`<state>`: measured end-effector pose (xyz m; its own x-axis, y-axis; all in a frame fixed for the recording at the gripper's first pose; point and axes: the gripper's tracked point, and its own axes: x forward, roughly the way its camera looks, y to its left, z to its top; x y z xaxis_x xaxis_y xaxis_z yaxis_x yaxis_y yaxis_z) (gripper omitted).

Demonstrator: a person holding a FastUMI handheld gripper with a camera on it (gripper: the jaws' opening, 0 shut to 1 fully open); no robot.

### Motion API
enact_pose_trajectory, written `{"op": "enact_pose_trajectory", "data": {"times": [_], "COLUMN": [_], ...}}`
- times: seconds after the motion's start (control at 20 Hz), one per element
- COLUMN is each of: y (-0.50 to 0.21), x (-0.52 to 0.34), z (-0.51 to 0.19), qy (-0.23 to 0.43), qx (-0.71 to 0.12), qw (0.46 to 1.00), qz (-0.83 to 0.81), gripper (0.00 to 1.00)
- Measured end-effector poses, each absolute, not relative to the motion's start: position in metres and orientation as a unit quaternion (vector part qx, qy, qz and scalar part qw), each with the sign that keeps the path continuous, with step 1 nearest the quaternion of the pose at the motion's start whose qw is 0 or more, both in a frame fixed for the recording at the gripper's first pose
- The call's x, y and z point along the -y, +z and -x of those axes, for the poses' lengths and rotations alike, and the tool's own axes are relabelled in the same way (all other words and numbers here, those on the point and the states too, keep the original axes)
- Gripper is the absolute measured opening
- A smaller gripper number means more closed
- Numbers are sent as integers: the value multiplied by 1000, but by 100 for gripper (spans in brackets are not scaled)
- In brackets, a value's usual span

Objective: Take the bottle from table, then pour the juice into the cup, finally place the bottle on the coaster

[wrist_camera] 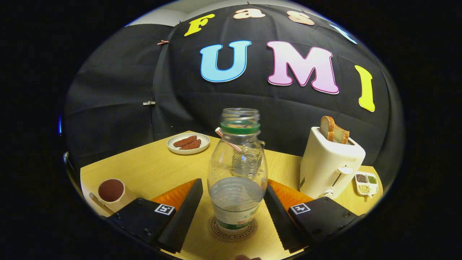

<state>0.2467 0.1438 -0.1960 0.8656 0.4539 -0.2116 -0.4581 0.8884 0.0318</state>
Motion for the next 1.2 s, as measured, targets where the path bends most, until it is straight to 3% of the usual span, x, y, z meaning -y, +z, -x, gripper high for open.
{"op": "enact_pose_trajectory", "data": {"times": [0.5, 0.8, 1.2], "y": [-187, -144, -12], "x": [-127, -123, -65], "z": [-221, -184, -135], "qy": [230, 239, 115], "qx": [-108, -87, -21], "qw": [967, 966, 992], "qz": [34, 41, 52], "gripper": [98, 98, 98]}}
